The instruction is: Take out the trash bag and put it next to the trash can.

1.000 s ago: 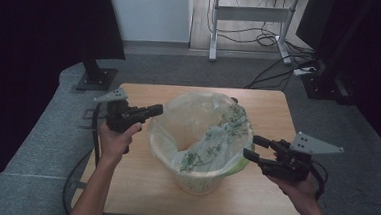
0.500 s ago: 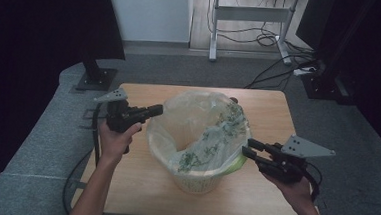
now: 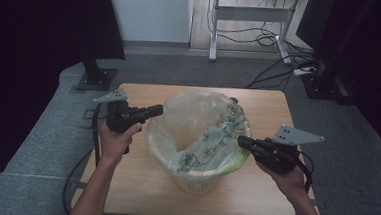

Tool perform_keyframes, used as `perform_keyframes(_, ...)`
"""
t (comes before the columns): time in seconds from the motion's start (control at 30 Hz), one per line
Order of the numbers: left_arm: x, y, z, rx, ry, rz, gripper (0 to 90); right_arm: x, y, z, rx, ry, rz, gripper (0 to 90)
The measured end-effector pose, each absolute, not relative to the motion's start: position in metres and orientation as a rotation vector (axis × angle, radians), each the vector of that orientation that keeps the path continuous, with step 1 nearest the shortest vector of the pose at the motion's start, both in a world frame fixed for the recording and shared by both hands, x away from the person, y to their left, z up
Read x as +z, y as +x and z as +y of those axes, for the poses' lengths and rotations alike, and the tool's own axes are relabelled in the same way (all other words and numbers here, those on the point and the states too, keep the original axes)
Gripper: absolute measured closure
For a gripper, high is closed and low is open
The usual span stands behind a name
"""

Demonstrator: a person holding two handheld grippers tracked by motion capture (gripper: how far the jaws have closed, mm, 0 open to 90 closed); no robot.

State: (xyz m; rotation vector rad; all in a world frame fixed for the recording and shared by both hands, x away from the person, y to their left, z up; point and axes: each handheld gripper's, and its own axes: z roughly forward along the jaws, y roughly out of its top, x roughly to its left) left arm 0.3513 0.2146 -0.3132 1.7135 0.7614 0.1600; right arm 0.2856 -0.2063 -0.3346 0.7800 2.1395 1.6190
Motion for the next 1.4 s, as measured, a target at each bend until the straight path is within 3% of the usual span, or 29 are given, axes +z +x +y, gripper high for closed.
perform_keyframes(0.23,-0.313,0.352,0.215,0.160,1.712,0.760,90.0,-0.329,0.328,-0.219,1.674,0.813,2.084,42.9)
perform_keyframes(0.33,-0.313,0.353,0.215,0.157,1.709,0.763,90.0,-0.334,0.346,-0.216,1.645,0.827,2.128,32.6)
perform_keyframes(0.4,-0.313,0.354,0.215,0.157,1.710,0.762,90.0,-0.337,0.354,-0.211,1.605,0.827,2.151,31.0)
perform_keyframes(0.47,-0.314,0.355,0.215,0.157,1.712,0.761,90.0,-0.340,0.359,-0.206,1.573,0.842,2.145,36.7)
perform_keyframes(0.63,-0.315,0.355,0.214,0.154,1.711,0.760,90.0,-0.339,0.359,-0.203,1.483,0.887,2.030,74.9)
perform_keyframes(0.73,-0.315,0.355,0.215,0.152,1.709,0.761,90.0,-0.334,0.359,-0.201,1.464,0.906,2.011,85.6)
perform_keyframes(1.4,-0.314,0.354,0.217,0.156,1.700,0.764,90.0,-0.293,0.353,-0.168,1.585,0.824,1.952,88.2)
